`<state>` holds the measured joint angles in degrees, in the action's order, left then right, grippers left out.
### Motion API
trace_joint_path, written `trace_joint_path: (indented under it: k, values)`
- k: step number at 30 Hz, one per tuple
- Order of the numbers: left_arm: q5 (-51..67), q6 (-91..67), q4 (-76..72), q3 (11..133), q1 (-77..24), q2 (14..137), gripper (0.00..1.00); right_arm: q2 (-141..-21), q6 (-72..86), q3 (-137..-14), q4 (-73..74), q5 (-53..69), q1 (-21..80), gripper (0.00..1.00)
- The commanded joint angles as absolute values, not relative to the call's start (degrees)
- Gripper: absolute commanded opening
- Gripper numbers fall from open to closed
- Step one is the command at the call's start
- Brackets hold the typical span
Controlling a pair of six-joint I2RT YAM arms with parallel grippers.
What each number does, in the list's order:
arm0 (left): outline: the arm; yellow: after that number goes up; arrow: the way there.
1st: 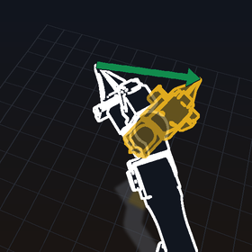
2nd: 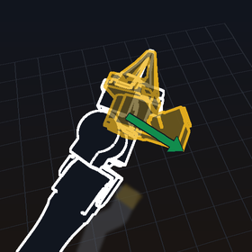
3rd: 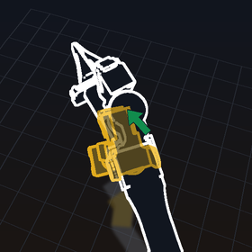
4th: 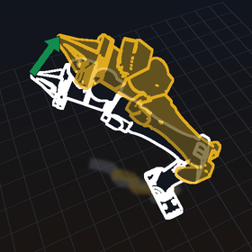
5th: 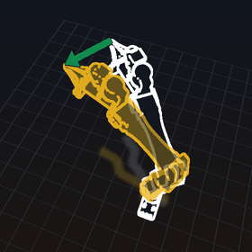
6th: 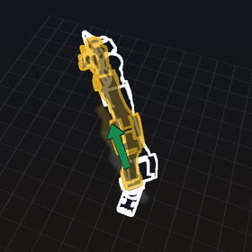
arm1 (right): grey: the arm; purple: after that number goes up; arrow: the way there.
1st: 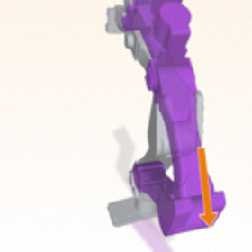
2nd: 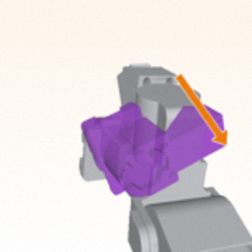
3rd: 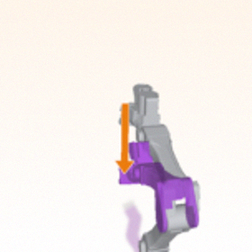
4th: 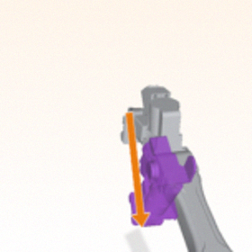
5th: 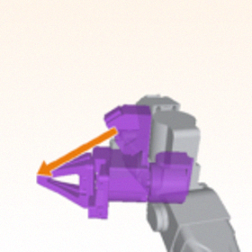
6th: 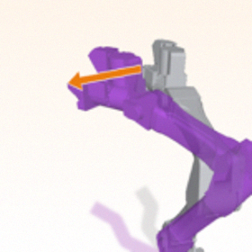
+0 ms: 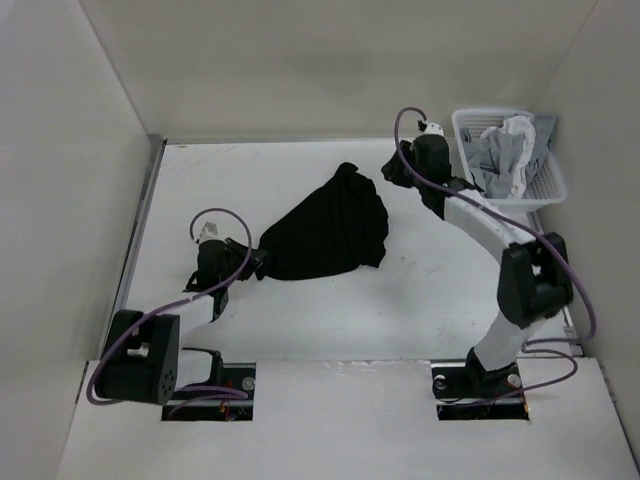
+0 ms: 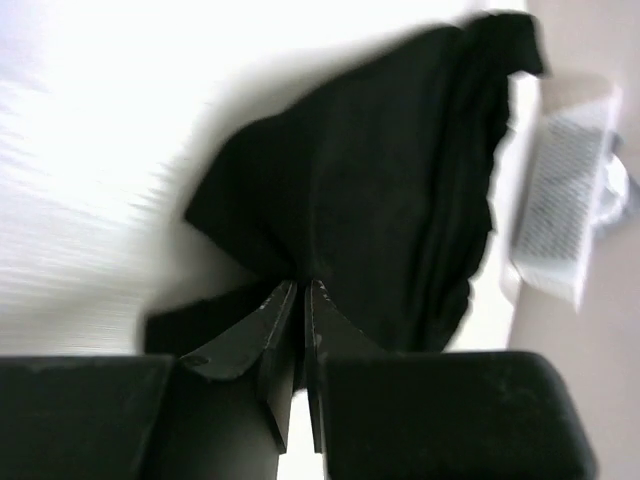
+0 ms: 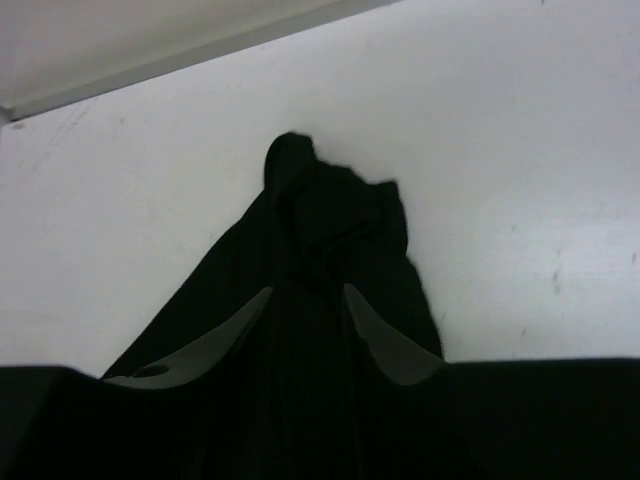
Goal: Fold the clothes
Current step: Move the tank top to the center of the board, then flatten the tank top out
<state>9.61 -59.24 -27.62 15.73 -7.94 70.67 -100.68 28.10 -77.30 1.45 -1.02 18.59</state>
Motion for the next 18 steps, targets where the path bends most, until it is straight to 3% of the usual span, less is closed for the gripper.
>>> trace_joint_path:
  k: [1, 3, 5, 6, 9, 10, 14, 18]
  values:
    - [8.2, -60.7, -33.0, 14.8, -5.6, 73.6, 0.06, -90.4, 30.4, -65.7, -2.3, -1.2, 22.6, 0.27]
    - [7.6, -60.9, -34.0, 14.5, -5.1, 74.6, 0.10, -87.9, 32.7, -57.5, -3.1, -1.8, 24.1, 0.14]
    - [6.3, -60.8, -34.2, 14.5, -5.2, 74.4, 0.17, -87.5, 34.2, -52.4, -4.2, -1.9, 24.8, 0.14]
    - [5.7, -60.5, -33.7, 14.6, -5.2, 73.9, 0.22, -87.8, 34.5, -51.1, -4.5, -2.0, 25.1, 0.17]
    - [3.9, -59.0, -30.4, 14.0, -4.8, 70.3, 0.33, -88.5, 34.5, -49.1, -4.4, -3.1, 26.0, 0.43]
    - [2.9, -58.2, -28.4, 13.5, -4.4, 68.4, 0.34, -88.3, 34.5, -48.3, -4.4, -3.1, 26.4, 0.47]
    - [-3.1, -54.6, -18.1, 12.3, -4.5, 59.5, 0.37, -87.6, 35.1, -45.4, -4.6, -2.5, 27.7, 0.52]
    - [-8.4, -51.5, -7.4, 12.8, -6.6, 55.3, 0.38, -88.2, 35.9, -44.3, -4.5, -2.0, 28.9, 0.51]
